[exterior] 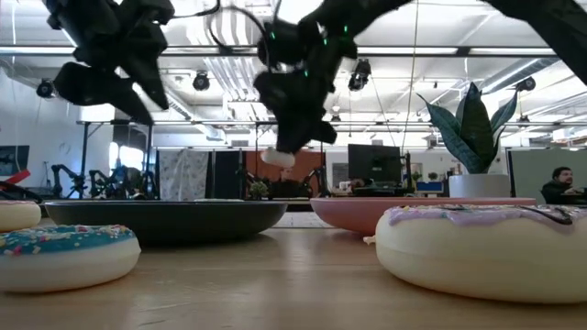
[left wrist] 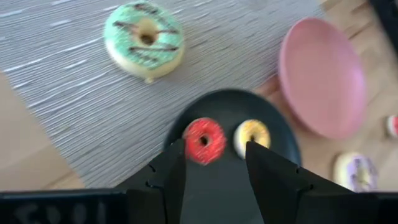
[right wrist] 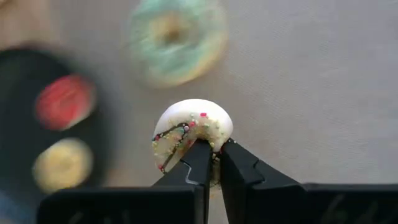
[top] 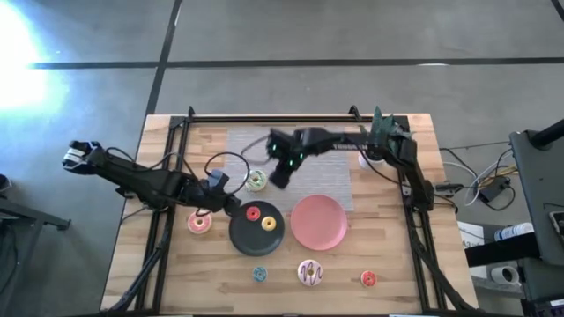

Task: Pick & Place donuts
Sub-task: Put the small white doughnut on the black plate

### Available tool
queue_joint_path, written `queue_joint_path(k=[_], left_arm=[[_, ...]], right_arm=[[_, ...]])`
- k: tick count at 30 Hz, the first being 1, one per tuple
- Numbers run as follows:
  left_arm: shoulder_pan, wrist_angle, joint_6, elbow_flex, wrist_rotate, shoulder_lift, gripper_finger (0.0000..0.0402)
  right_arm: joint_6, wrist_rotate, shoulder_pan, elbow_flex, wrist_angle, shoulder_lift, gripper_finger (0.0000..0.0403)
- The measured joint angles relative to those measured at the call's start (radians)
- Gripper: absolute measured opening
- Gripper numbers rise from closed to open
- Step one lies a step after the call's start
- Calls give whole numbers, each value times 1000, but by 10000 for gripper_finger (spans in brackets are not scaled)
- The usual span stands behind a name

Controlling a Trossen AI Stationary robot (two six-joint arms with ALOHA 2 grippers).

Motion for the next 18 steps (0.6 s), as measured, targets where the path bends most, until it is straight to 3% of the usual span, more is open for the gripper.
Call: queue_joint_path(k=[11,18], left_arm=[[-14,-315,-141,0,-2,-151,140],[-14,-317,-165,0,-95,-241,140]], right_arm=[[93,31,268,-2,73,8,13],[255,7,371,-2,187,70,13]])
